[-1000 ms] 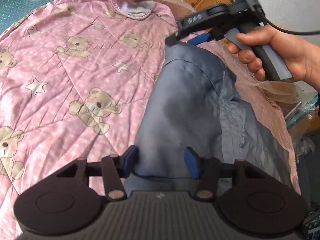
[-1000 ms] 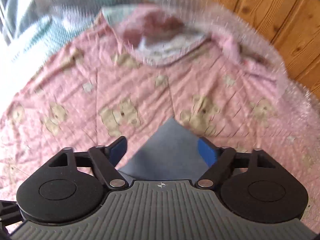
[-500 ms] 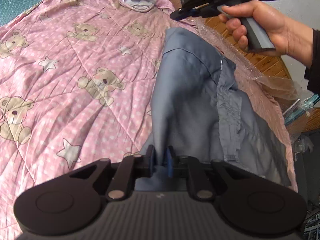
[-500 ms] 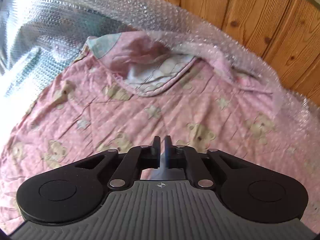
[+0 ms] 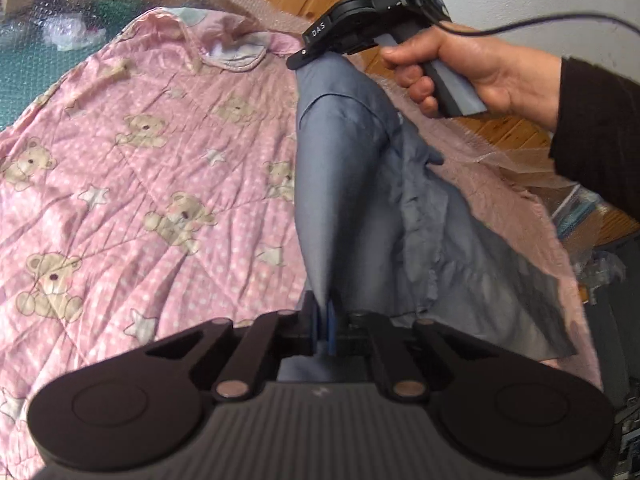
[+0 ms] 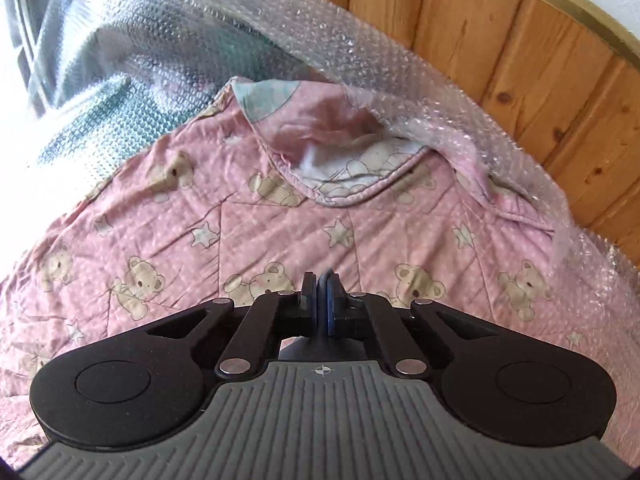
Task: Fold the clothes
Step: 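Fold the trousers over with the right gripper while the left gripper holds the waistband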
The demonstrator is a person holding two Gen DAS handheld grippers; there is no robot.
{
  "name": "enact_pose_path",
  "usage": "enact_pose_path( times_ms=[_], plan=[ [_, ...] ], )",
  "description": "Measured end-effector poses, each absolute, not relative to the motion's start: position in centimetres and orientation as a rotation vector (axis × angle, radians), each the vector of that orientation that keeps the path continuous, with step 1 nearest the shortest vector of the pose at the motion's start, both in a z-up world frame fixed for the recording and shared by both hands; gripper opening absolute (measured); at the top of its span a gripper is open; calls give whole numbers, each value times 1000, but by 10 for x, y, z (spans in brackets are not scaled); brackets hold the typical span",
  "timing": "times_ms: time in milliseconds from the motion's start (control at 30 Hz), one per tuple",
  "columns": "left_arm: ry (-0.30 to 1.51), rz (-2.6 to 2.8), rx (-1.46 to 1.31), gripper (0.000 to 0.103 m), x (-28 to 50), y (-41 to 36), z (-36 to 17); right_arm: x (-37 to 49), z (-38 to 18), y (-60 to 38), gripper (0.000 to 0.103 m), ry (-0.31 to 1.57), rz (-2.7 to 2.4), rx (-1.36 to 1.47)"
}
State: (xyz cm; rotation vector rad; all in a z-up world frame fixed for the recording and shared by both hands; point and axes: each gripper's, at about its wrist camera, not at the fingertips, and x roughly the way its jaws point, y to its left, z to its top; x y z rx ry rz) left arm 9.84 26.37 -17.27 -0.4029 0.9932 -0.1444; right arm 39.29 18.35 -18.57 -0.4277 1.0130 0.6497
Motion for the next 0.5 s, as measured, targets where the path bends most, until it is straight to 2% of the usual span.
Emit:
enact_pose_path(
  times_ms=[100,133,167,233,300,333,400,500],
  plan=[
    [1054,-97,-376,12,105,267,-208,399,-212,195,5,1043,640,-455],
    [1041,-111,-372,14,103,269,-206,399,-209,183,11,1026,617,-393],
    [1022,-125,-367,14,99,273,-198,399,-206,170,29,1008,594,-327],
    [946,-128,-329,18,85,279,-175,388,-165,118,34,890,537,-137],
    [881,-137,-285,20,75,278,-152,365,-123,55,44,796,463,21],
    [863,-156,-271,20,74,274,-144,354,-103,23,46,748,425,98],
    [847,-251,-234,25,82,249,-137,335,-99,-32,49,778,392,259],
    [844,-403,-150,29,96,199,-142,312,-152,-66,49,948,444,419]
  ],
)
